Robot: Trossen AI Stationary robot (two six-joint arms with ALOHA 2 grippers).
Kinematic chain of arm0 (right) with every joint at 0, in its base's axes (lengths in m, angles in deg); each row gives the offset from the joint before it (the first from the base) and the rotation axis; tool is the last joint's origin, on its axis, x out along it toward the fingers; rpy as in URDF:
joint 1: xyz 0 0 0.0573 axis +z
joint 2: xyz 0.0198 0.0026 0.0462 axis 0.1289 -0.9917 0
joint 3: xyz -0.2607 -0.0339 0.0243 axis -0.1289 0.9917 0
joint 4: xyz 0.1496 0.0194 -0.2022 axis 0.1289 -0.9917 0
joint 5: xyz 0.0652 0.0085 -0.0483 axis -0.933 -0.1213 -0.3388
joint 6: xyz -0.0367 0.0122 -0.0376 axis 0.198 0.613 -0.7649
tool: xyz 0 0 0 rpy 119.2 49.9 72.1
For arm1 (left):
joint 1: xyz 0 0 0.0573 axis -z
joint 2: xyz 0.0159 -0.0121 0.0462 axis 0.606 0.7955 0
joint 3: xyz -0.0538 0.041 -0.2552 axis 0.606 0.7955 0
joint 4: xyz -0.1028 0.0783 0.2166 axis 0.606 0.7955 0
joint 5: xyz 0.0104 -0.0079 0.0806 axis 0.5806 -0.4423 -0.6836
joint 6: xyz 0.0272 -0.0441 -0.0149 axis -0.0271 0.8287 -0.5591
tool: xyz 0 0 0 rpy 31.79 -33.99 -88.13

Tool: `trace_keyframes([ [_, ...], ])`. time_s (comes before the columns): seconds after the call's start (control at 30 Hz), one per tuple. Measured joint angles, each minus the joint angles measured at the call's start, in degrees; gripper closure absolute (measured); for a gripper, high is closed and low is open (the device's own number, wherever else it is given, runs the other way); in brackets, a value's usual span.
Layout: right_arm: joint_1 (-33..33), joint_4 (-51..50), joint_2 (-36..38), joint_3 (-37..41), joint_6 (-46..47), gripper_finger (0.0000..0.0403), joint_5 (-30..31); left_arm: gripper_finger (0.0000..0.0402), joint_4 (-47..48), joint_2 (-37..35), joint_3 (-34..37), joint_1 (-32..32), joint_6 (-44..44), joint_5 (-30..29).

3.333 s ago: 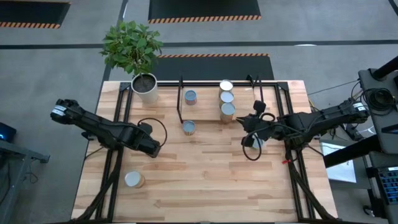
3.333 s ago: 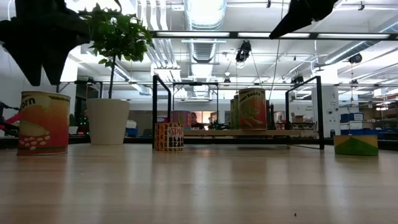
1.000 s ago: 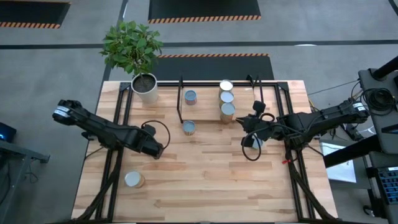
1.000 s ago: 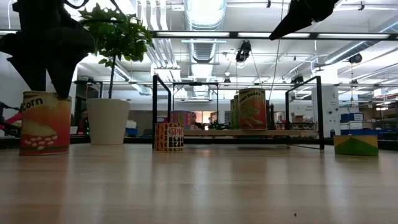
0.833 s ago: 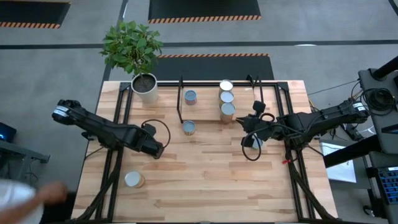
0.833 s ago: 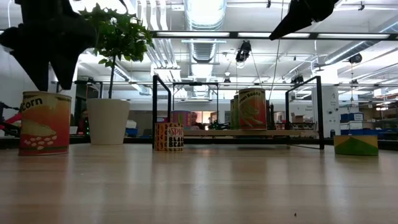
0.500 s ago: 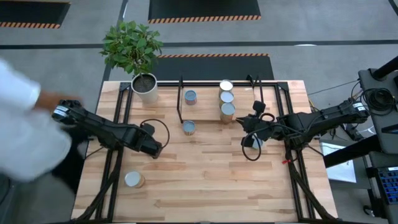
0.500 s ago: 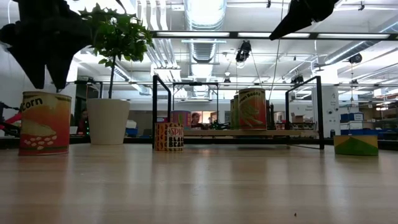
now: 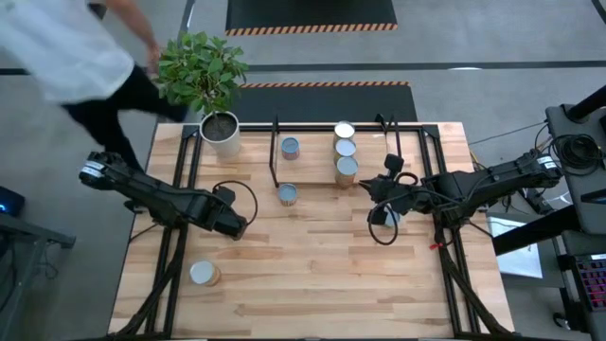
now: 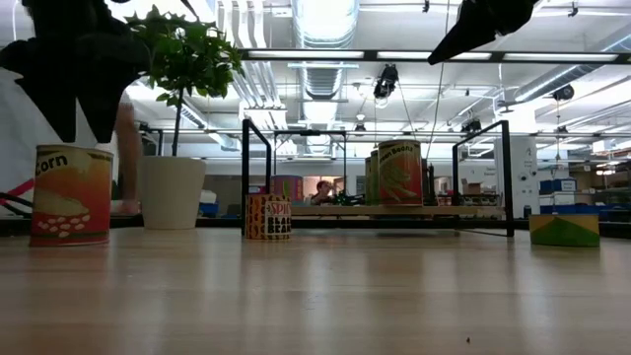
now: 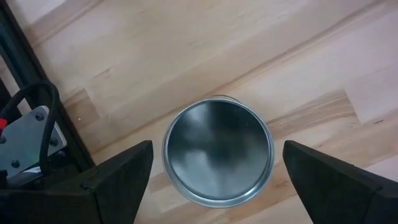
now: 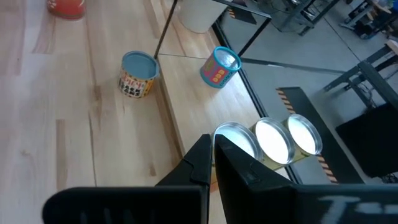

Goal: Pick and place cans onto a shelf
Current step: Put the top canned corn on the shelf

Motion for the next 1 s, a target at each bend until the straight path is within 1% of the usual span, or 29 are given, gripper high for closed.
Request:
trace_keyframes([
  [0.33, 0.0, 0.0, 0.0, 0.0, -0.3, 0.0394, -0.2, 0.0058, 0.0, 0.0, 0.0, 0.0, 1.4, 0.1],
  [0.4, 0.0, 0.0, 0.0, 0.0, -0.3, 0.0394, -0.2, 0.0050, 0.0, 0.0, 0.0, 0.0, 1.6, 0.6],
  [0.5, 0.0, 0.0, 0.0, 0.0, -0.3, 0.0394, -0.2, 0.0024, 0.0, 0.0, 0.1, 0.0, 1.8, 0.6],
  [0.6, 0.0, 0.0, 0.0, 0.0, -0.3, 0.0394, -0.2, 0.0005, -0.1, 0.0, 0.1, 0.0, 1.8, -0.8],
  [0.83, 0.0, 0.0, 0.0, 0.0, -0.3, 0.0394, -0.2, 0.0029, -0.3, 0.7, 0.3, 0.0, 2.8, -0.9],
  [1.0, 0.0, 0.0, 0.0, 0.0, -0.3, 0.0394, -0.2, 0.0037, -0.3, 1.0, 1.2, 0.0, 3.4, -0.9],
])
